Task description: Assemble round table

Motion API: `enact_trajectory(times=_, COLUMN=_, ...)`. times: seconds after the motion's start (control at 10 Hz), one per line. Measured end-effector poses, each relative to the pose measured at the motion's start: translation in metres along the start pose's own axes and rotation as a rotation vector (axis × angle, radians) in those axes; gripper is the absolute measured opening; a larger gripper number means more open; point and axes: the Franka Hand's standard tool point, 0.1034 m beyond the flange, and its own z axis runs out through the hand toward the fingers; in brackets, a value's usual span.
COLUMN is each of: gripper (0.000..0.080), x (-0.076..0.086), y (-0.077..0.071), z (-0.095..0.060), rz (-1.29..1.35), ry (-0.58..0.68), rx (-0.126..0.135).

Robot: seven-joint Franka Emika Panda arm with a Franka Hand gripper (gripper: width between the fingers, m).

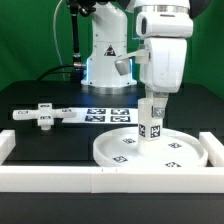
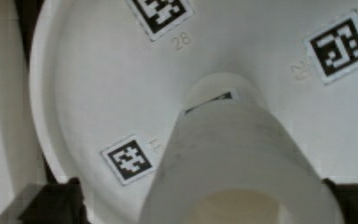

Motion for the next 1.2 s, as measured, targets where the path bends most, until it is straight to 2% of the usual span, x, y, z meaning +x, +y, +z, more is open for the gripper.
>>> enact_trajectory(times=0.2, gripper=0.0649, x=-0.0025, y=-0.0001, z=0.0003, rz=0.002, ry=-0.001, rx=0.001)
enact_trajectory(times=0.3, gripper=0.0548, x=-0.0026, y=-0.0002, z=0.0003, rz=0.002, ry=-0.001, rx=0.001)
enact_trajectory(times=0.4, gripper=0.0410, x=-0.0028, y=-0.0011, z=0.0007, rz=0.002, ry=-0.001, rx=0.004)
enact_trajectory(times=0.9, gripper=0.0407, x=-0.0021, y=-0.0023, z=0.0010, rz=0.039, ry=-0.002, rx=0.009)
enact_trajectory(times=1.2, gripper=0.0408, x=0.0050, y=-0.0052, z=0.0016, rz=0.430, ry=-0.005, rx=0.022)
